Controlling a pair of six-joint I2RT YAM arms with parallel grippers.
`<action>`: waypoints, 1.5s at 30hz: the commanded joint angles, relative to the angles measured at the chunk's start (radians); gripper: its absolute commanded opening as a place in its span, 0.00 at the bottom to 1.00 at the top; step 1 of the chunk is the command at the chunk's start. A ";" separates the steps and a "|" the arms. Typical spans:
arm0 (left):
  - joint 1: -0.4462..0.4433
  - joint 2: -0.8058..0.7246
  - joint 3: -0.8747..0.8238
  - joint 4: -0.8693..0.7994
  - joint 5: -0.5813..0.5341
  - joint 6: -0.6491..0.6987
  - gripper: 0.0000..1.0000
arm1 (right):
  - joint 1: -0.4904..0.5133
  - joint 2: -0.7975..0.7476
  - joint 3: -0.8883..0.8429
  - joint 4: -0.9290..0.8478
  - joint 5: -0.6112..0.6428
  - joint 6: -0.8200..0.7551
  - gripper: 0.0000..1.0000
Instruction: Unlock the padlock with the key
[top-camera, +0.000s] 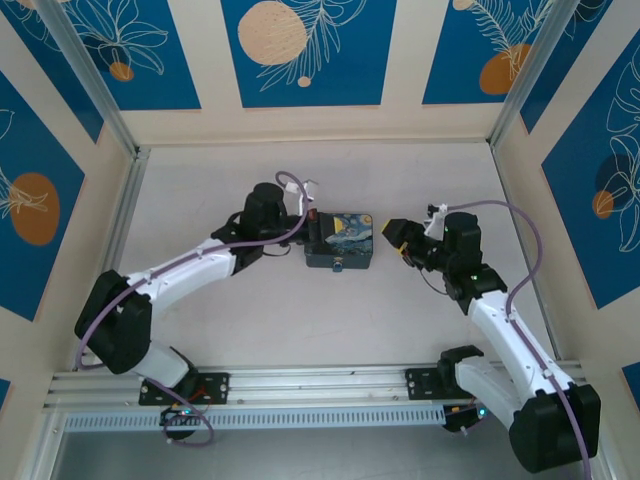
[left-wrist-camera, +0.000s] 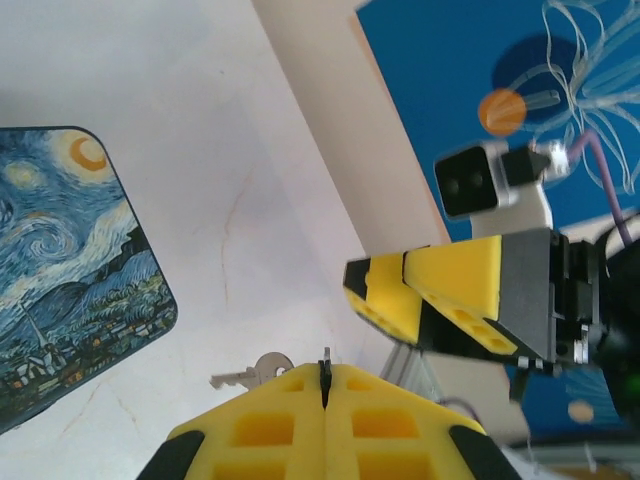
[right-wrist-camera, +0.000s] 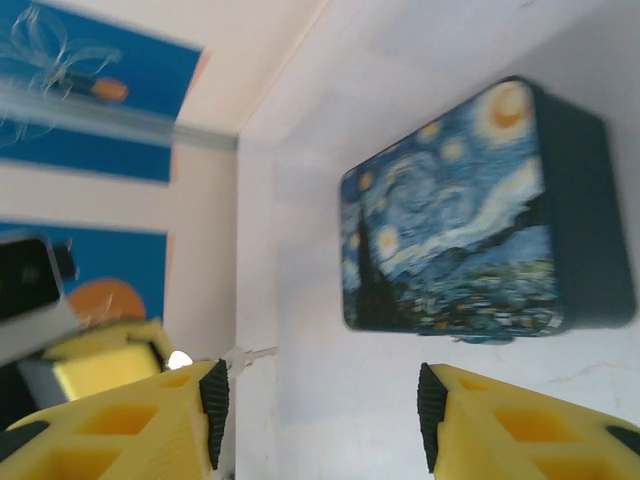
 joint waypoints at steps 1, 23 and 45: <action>0.037 -0.003 0.036 -0.098 0.202 0.148 0.00 | -0.007 0.030 0.008 0.163 -0.224 -0.140 0.52; 0.030 0.062 -0.094 0.373 0.169 -0.234 0.00 | 0.063 0.205 -0.060 0.618 -0.233 0.094 0.44; 0.009 0.090 -0.145 0.511 0.076 -0.359 0.00 | 0.130 0.287 -0.061 0.683 -0.222 0.127 0.30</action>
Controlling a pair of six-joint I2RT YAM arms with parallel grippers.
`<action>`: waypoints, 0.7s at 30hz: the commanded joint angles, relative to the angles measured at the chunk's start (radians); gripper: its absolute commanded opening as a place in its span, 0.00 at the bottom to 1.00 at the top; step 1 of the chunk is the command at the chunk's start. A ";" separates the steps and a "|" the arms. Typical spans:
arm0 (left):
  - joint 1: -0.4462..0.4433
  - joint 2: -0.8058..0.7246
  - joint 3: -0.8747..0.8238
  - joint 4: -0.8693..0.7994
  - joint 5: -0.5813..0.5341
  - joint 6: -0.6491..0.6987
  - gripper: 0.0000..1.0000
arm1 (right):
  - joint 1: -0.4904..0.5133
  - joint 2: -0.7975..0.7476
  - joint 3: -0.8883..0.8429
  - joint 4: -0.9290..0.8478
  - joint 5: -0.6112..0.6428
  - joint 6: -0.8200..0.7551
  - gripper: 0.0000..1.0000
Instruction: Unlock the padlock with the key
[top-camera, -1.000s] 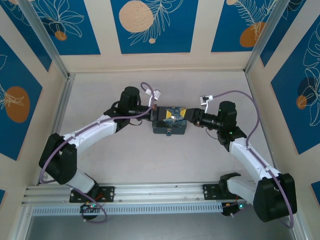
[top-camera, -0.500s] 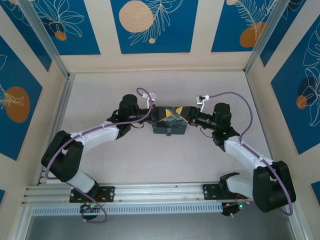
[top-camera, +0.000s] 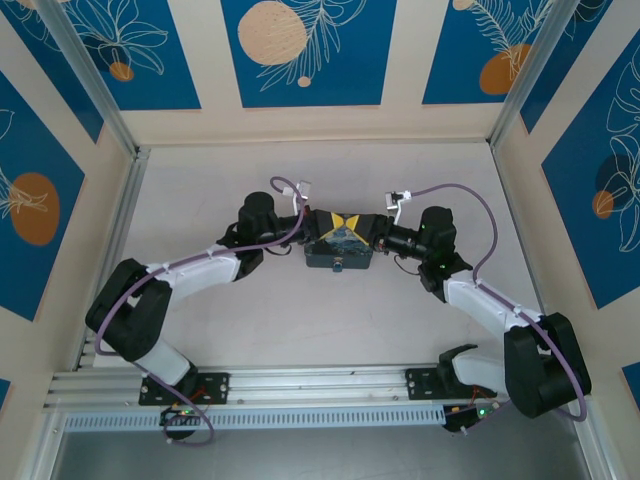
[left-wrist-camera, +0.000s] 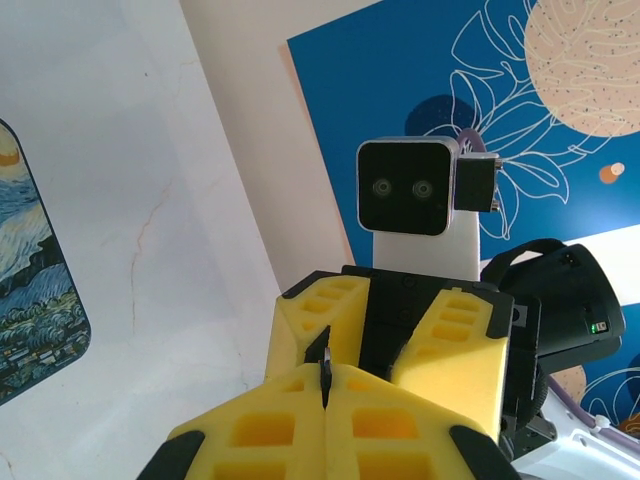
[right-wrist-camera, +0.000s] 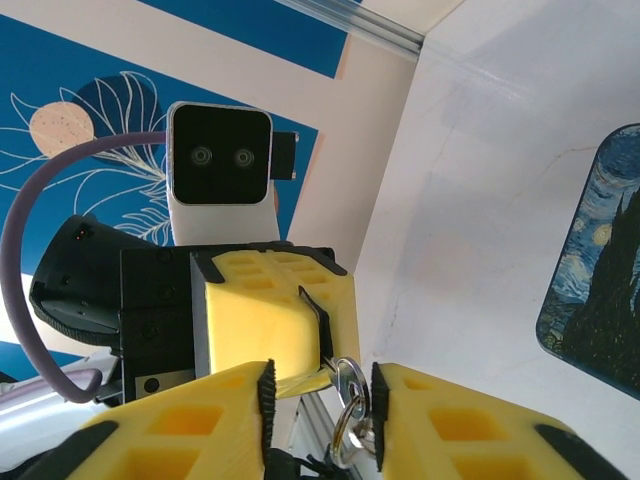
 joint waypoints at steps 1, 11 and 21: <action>-0.009 0.013 0.000 0.037 0.006 -0.002 0.00 | -0.001 -0.003 -0.005 0.011 -0.005 -0.012 0.28; -0.009 0.030 0.045 -0.027 0.076 0.038 0.00 | -0.030 -0.005 -0.010 0.003 -0.057 -0.033 0.16; -0.010 0.041 0.101 -0.123 0.156 0.094 0.00 | -0.054 -0.017 -0.002 -0.042 -0.101 -0.076 0.18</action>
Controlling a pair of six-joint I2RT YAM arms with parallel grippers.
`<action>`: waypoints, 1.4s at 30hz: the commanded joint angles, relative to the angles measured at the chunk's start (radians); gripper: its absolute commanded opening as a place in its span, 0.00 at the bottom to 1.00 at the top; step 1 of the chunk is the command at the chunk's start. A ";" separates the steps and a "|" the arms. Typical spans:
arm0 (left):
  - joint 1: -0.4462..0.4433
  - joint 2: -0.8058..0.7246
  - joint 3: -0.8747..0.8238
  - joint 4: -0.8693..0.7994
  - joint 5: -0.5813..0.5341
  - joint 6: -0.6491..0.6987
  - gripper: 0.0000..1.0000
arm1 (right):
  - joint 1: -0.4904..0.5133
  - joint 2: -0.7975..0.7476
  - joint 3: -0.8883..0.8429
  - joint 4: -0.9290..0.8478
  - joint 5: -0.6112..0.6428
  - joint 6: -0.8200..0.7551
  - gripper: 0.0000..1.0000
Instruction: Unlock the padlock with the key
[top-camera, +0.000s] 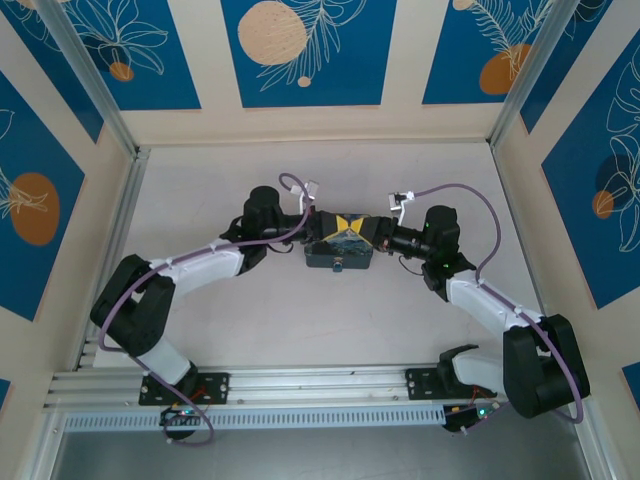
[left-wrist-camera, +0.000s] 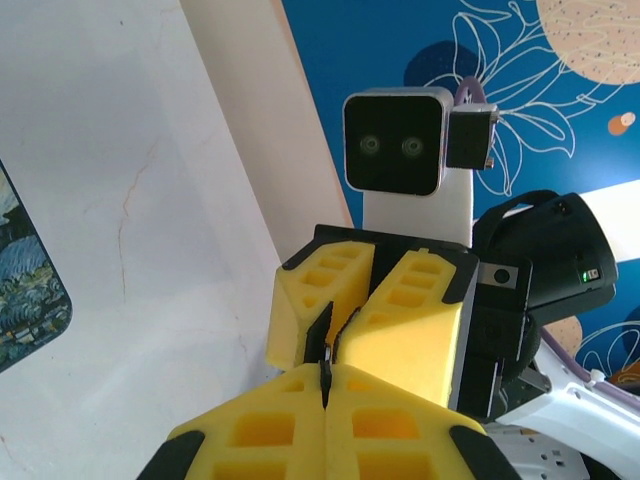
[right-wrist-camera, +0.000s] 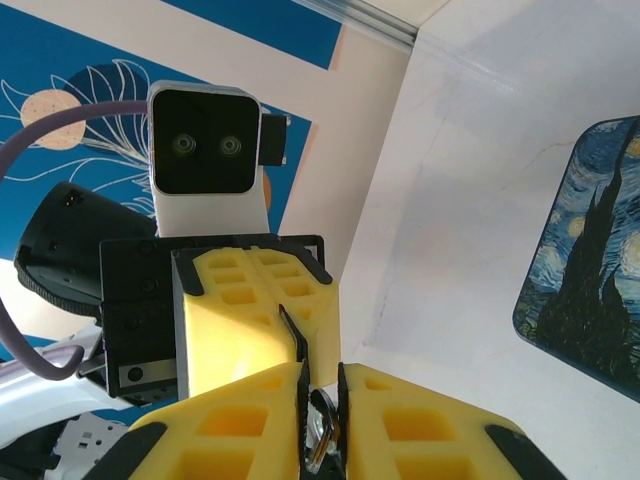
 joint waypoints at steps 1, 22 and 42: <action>-0.009 0.007 0.033 -0.034 0.049 0.041 0.00 | -0.008 -0.013 0.003 -0.011 -0.042 -0.031 0.18; -0.010 0.011 0.070 -0.098 0.044 0.068 0.00 | -0.014 -0.027 -0.006 -0.035 -0.100 -0.072 0.25; -0.009 0.019 0.086 -0.127 0.049 0.082 0.00 | -0.043 -0.037 -0.014 -0.056 -0.117 -0.088 0.09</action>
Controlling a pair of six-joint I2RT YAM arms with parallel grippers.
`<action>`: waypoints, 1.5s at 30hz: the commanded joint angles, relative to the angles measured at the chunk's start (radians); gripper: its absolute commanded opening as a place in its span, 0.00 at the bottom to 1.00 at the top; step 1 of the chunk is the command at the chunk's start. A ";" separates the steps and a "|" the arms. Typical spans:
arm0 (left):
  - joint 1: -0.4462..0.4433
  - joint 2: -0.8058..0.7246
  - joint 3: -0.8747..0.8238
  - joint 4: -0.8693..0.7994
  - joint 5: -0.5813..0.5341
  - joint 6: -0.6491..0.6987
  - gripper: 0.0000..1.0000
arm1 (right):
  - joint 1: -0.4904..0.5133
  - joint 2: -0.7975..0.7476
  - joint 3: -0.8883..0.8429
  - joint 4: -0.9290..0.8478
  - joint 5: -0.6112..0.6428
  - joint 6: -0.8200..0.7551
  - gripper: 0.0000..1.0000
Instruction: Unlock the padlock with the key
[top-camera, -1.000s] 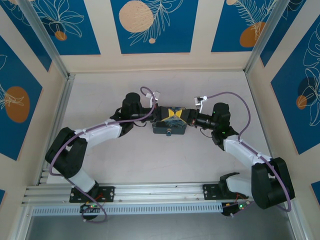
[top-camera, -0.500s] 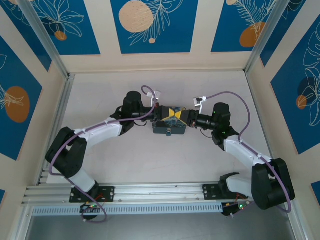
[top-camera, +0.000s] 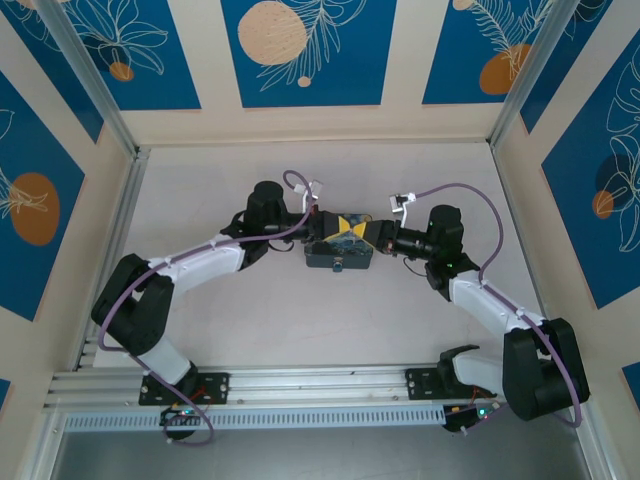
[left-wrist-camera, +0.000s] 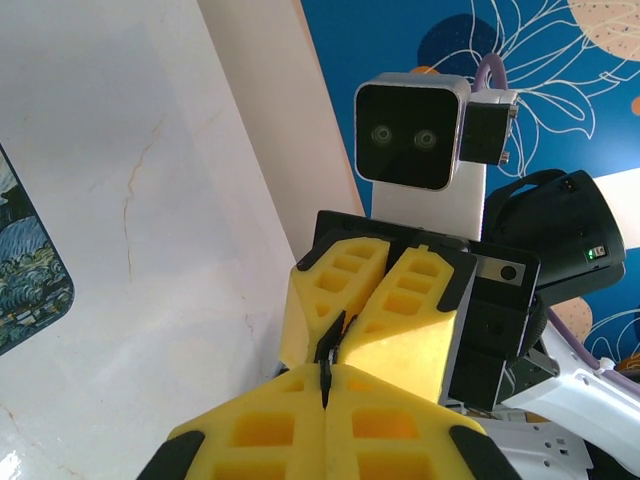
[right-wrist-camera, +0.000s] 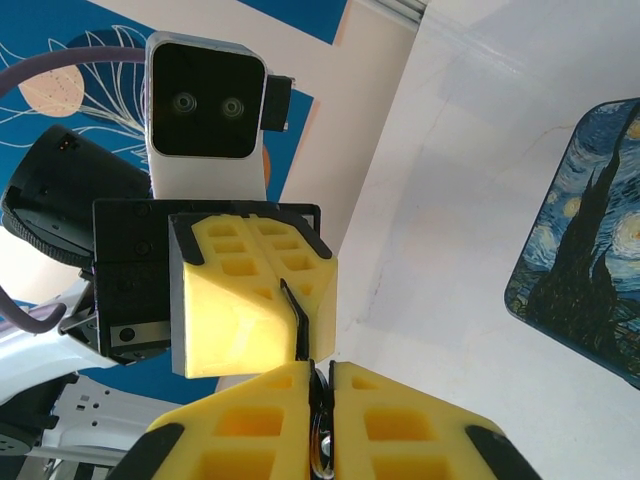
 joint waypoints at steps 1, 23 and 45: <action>-0.008 0.014 0.034 -0.010 0.021 0.037 0.00 | -0.006 -0.024 -0.015 -0.005 -0.034 -0.021 0.07; -0.010 -0.226 -0.124 -0.156 -0.407 0.101 0.87 | -0.029 -0.100 -0.079 -0.090 0.118 0.047 0.00; -0.367 -0.134 -0.342 -0.118 -0.993 0.383 1.00 | -0.047 0.038 0.031 -0.254 0.227 0.055 0.00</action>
